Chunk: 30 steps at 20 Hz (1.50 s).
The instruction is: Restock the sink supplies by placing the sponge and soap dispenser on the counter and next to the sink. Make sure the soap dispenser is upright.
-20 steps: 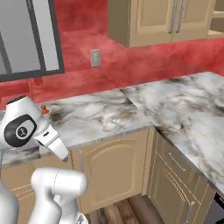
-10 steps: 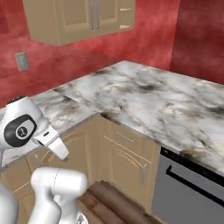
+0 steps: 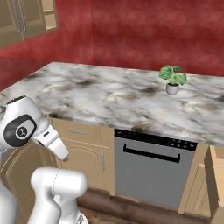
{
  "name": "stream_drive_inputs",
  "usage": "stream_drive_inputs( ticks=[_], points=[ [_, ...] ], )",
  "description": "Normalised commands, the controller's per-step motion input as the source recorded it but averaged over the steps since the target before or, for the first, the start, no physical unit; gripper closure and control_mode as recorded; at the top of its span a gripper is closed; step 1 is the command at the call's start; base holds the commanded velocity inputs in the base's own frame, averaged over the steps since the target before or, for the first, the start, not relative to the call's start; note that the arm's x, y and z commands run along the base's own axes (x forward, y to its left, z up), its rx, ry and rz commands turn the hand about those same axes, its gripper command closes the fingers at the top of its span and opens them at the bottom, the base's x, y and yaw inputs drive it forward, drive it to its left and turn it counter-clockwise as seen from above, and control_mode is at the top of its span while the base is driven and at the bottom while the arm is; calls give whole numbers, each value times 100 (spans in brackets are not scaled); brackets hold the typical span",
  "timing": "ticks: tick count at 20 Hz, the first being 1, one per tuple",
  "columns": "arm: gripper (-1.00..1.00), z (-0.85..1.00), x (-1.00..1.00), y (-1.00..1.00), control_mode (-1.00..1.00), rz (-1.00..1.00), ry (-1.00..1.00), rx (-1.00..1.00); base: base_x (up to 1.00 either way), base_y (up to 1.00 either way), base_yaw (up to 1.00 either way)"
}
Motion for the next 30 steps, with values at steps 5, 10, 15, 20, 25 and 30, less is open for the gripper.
stream_drive_inputs(
  ticks=[5,10,15,20,25,30],
  points=[
    [-100,0,0,0,100,0,0,0,0,-16,-66],
    [-100,0,0,0,100,0,0,0,12,-30,-56],
    [-100,0,0,0,100,0,0,0,33,-42,-37],
    [-100,0,0,0,100,0,0,0,47,-24,-24],
    [-100,0,0,0,100,0,0,0,63,0,-31],
    [-100,0,0,0,100,0,0,0,54,-2,-29]
  ],
)
